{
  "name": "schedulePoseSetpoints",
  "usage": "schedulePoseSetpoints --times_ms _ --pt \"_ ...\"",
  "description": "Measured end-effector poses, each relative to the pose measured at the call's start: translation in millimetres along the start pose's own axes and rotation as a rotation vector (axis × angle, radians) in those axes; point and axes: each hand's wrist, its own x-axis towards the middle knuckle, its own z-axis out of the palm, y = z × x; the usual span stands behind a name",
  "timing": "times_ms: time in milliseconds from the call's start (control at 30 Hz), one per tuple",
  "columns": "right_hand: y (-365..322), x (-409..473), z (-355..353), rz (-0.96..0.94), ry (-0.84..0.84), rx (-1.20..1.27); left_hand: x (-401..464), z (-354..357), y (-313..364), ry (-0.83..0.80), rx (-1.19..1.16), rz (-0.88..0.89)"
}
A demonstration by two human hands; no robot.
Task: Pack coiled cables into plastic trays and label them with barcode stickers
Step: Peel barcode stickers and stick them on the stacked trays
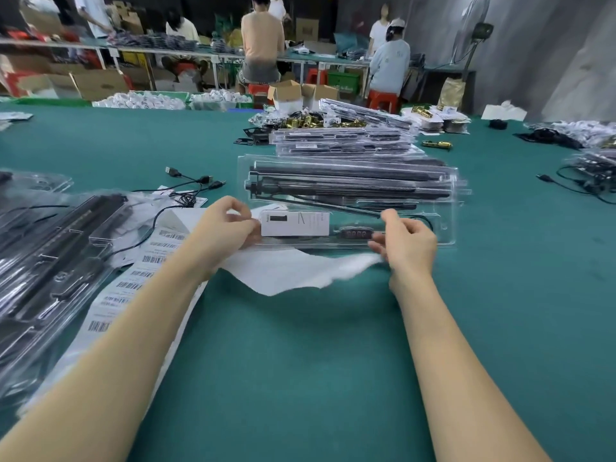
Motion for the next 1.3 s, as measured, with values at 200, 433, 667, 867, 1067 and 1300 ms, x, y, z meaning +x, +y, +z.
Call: schedulePoseSetpoints --times_ms 200,433,667,867,1067,1300 --pt "-8 0 -8 0.296 -0.183 0.352 -2 -2 -1 0.019 -0.19 -0.061" --pt "-8 -3 -7 0.397 -0.651 -0.145 0 -11 7 0.016 -0.372 -0.127" --pt "-5 -8 15 0.304 -0.446 0.586 -7 2 10 -0.1 -0.349 -0.164" --pt "-4 -13 18 0.18 -0.446 0.582 -8 2 9 -0.022 -0.2 -0.178" --pt "-4 -18 15 0.116 -0.527 0.606 -7 0 8 0.02 -0.181 -0.184" --pt "-2 -18 17 0.12 -0.507 0.594 -6 0 6 0.062 -0.093 -0.139"
